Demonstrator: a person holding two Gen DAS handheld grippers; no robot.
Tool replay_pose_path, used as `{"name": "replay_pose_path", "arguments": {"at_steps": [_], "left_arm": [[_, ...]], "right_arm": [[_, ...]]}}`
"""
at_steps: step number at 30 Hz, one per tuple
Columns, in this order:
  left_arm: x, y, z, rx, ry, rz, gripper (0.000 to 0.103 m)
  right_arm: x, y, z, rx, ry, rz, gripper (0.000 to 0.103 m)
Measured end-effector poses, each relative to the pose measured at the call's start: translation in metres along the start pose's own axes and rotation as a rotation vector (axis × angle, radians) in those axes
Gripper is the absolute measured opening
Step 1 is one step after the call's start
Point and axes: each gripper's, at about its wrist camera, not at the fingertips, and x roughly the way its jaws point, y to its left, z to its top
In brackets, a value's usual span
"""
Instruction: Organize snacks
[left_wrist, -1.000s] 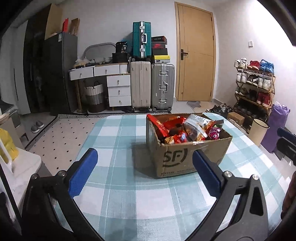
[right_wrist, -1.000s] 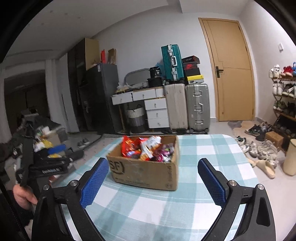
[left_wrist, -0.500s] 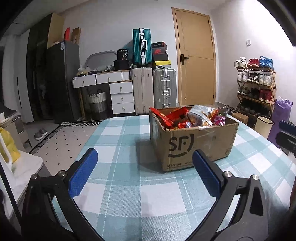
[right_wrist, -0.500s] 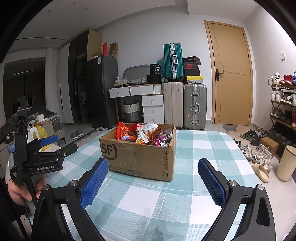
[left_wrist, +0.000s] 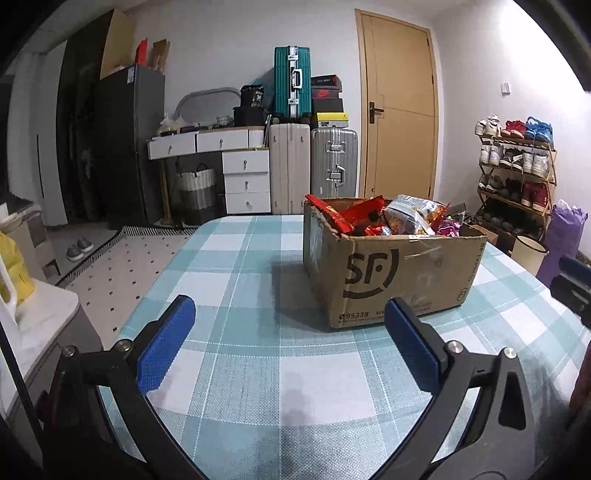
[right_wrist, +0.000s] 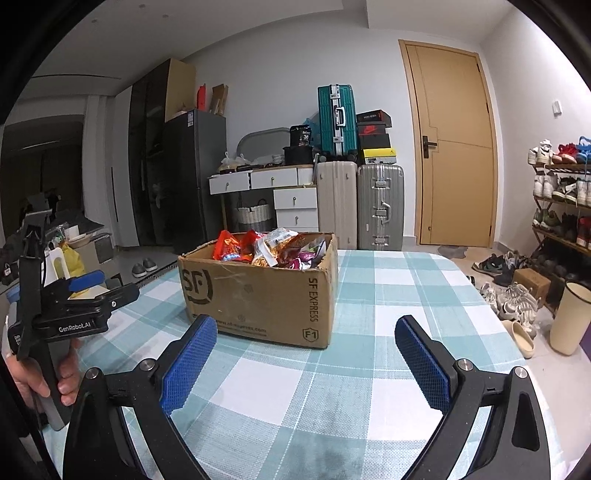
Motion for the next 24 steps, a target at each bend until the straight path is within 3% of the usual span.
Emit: {"name": "replay_pose_path", "arguments": {"at_steps": [9, 24], "left_arm": [[-0.007, -0.004, -0.003, 0.022, -0.046, -0.002, 0.102], [-0.012, -0.003, -0.004, 0.023, -0.066, -0.001, 0.102]], "right_arm": [[0.000, 0.000, -0.003, -0.011, -0.020, -0.053, 0.102], [-0.006, 0.006, -0.003, -0.045, -0.035, -0.050, 0.102]]}}
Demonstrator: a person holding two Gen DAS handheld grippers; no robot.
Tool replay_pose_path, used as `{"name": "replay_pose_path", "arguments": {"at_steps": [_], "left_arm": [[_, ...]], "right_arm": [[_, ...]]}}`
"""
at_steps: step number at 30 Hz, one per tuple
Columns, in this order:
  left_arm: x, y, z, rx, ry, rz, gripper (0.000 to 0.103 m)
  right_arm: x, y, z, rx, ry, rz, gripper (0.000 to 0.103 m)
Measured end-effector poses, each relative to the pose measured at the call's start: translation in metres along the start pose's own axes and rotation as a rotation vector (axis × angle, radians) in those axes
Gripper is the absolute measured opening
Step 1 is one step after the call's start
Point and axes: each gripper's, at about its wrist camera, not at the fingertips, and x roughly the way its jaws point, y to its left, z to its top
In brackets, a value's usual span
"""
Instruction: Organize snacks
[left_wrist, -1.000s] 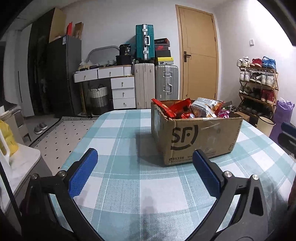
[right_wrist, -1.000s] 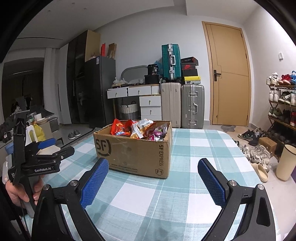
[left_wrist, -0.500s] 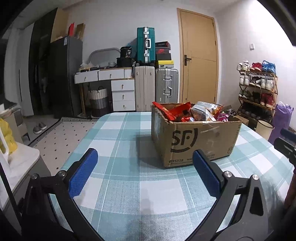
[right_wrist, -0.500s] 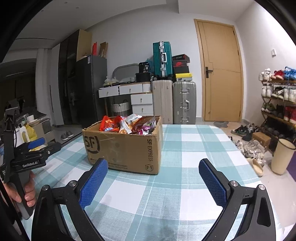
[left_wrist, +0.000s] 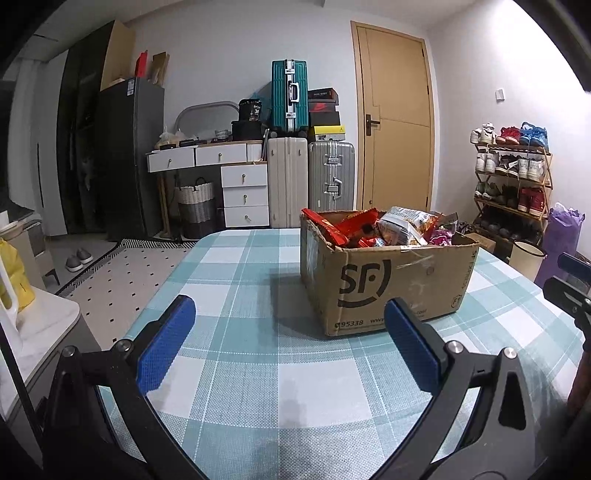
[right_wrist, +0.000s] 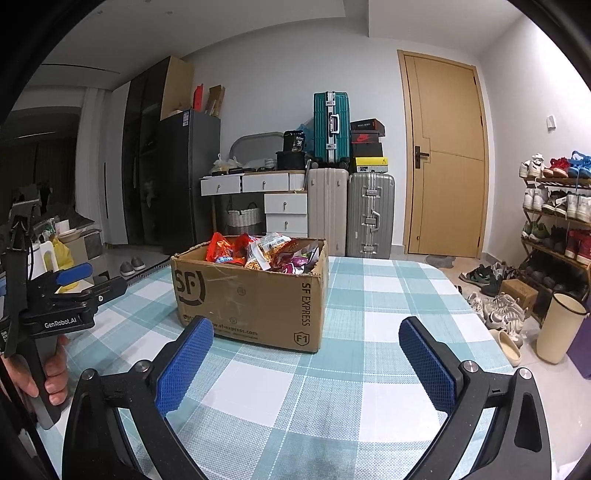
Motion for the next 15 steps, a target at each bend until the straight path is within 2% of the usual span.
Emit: {"name": "replay_pose_path", "arguments": {"at_steps": [15], "left_arm": [[-0.0041, 0.0010, 0.0004, -0.002, -0.006, 0.001, 0.102]], "right_arm": [[0.0006, -0.0002, -0.0002, 0.002, -0.001, 0.000, 0.102]]}}
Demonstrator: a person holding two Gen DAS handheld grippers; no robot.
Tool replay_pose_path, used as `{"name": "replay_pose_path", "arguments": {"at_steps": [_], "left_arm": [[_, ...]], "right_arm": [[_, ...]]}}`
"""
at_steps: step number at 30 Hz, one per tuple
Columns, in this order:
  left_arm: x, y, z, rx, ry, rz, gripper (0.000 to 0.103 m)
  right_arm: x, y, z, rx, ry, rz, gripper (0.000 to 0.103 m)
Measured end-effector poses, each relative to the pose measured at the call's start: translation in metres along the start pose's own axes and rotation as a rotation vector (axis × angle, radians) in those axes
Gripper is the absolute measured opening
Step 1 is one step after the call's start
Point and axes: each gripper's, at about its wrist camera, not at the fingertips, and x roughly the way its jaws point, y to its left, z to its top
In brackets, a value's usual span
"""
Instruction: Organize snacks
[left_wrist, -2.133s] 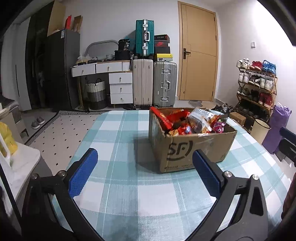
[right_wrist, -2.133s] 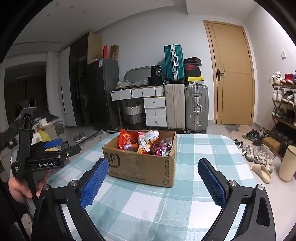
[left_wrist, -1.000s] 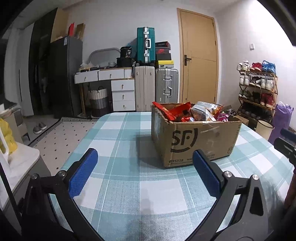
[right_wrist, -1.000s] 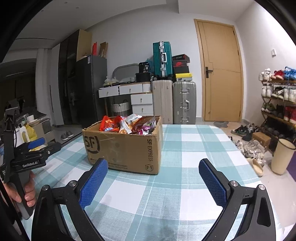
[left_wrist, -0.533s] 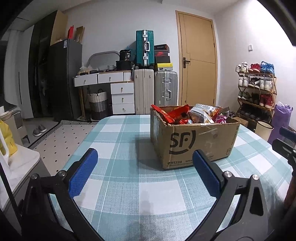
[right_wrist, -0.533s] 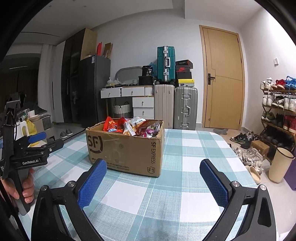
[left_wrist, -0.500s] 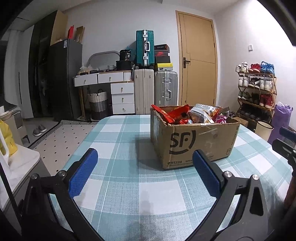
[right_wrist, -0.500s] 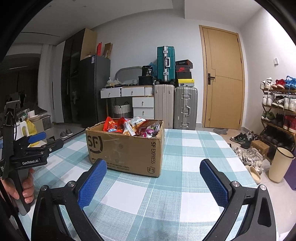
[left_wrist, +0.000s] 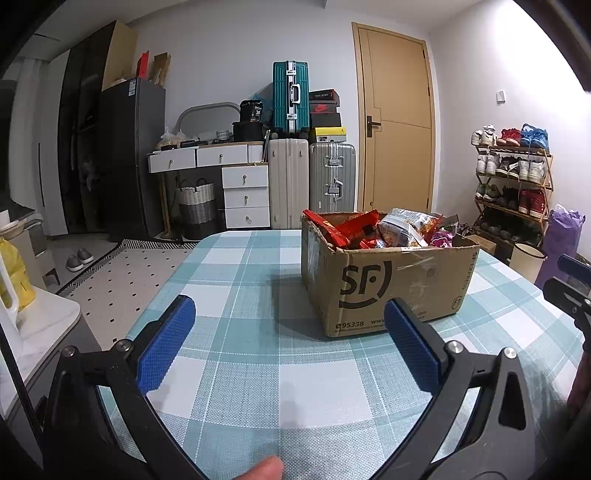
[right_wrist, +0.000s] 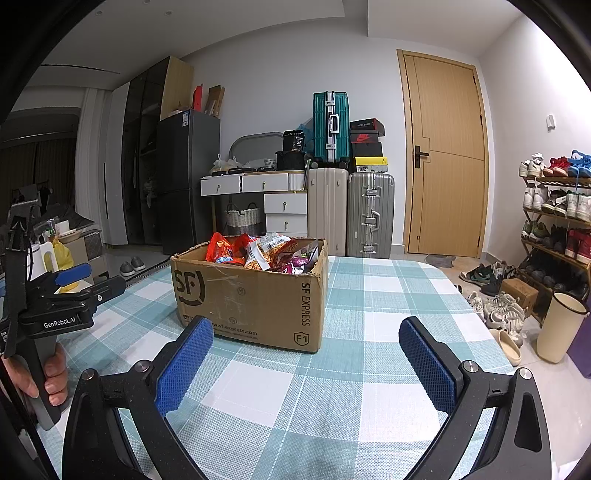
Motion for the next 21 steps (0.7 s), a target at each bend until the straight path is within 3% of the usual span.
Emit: {"name": "replay_pose_path", "arguments": {"at_steps": [21], "left_arm": [[0.0013, -0.0030, 0.0004, 0.006, -0.001, -0.008, 0.102]], "right_arm": [[-0.0011, -0.0009, -0.0003, -0.002, 0.000, 0.000, 0.102]]}}
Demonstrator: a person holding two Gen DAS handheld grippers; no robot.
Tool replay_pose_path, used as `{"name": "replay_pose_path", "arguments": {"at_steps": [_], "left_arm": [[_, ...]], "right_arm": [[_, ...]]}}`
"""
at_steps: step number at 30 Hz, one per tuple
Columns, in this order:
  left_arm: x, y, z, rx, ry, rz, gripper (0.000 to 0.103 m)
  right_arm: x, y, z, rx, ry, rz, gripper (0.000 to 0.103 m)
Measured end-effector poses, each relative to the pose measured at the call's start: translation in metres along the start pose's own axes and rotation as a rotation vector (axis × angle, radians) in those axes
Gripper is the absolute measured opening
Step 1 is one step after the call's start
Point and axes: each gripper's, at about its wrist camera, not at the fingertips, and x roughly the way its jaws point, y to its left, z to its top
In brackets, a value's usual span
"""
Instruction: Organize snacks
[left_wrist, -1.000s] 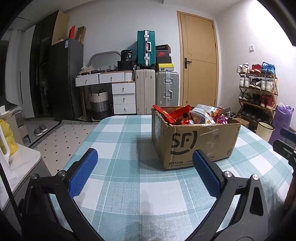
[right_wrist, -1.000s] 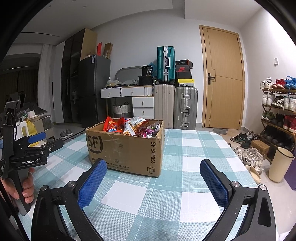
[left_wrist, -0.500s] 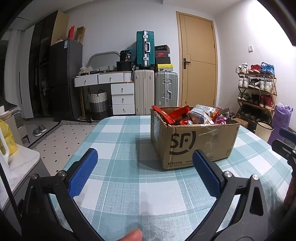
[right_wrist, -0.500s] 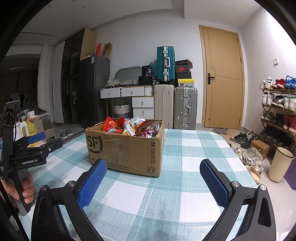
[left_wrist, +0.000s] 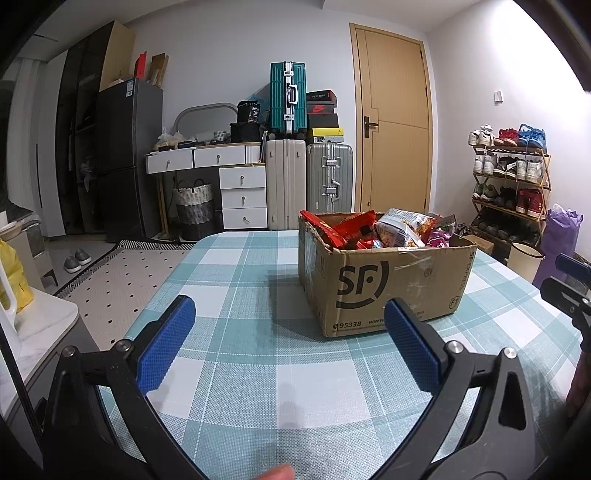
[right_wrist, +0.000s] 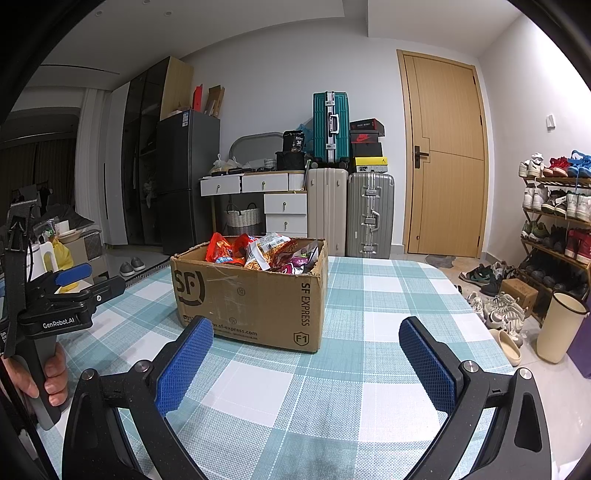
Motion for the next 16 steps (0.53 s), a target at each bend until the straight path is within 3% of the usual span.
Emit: {"name": "replay_pose_path", "arguments": {"at_steps": [16], "left_arm": [[-0.0001, -0.0029, 0.0001, -0.003, -0.005, -0.004, 0.102]], "right_arm": [[-0.0004, 0.0003, -0.0001, 0.001, 0.000, 0.000, 0.103]]}}
